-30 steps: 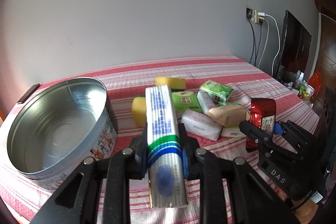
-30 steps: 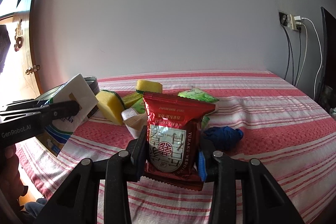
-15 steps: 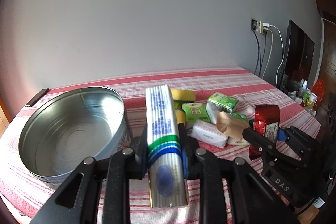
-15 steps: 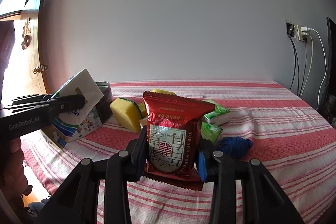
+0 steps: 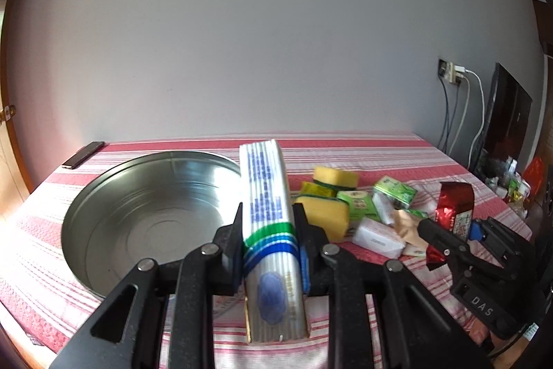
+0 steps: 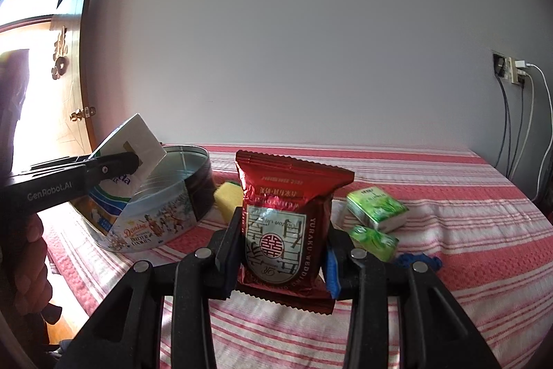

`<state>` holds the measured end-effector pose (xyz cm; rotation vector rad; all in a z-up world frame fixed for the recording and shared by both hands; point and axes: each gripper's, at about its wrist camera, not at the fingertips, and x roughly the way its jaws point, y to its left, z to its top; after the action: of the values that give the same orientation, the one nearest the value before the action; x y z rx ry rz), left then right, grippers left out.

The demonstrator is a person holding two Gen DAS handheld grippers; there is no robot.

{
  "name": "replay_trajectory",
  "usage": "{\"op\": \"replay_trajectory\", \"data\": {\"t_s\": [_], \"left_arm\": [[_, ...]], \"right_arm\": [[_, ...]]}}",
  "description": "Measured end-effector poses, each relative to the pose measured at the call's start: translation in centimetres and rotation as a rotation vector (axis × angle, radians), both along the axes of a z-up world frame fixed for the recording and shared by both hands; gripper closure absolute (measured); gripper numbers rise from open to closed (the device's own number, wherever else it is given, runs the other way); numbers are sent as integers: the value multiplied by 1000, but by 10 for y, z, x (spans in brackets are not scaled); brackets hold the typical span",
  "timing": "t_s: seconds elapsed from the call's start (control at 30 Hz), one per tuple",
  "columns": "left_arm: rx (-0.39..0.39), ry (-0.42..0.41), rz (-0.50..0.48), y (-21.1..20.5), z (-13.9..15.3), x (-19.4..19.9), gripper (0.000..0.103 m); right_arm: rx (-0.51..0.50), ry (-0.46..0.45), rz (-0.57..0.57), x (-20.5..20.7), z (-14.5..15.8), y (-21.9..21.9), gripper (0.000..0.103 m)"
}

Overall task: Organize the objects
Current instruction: 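Carry the milk carton and red packet over the silver tin bowl with both grippers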

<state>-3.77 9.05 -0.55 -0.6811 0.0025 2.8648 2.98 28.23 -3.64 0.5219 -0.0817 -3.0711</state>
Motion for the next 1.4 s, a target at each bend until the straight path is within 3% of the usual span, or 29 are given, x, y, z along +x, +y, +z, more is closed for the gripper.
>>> {"op": "replay_trajectory", "data": {"t_s": [0.37,0.9,1.4], "left_arm": [[23,5,89,-45,6,-2,81],[38,2,194,-99,7,-12,81],[4,-78,236,-129,-10,-44,81]], "right_arm": [[5,0,124,-30,23,-37,62],[-7,-42,264,-70,34,-83,62],[-12,-123,341,-115,36,-112,62]]}}
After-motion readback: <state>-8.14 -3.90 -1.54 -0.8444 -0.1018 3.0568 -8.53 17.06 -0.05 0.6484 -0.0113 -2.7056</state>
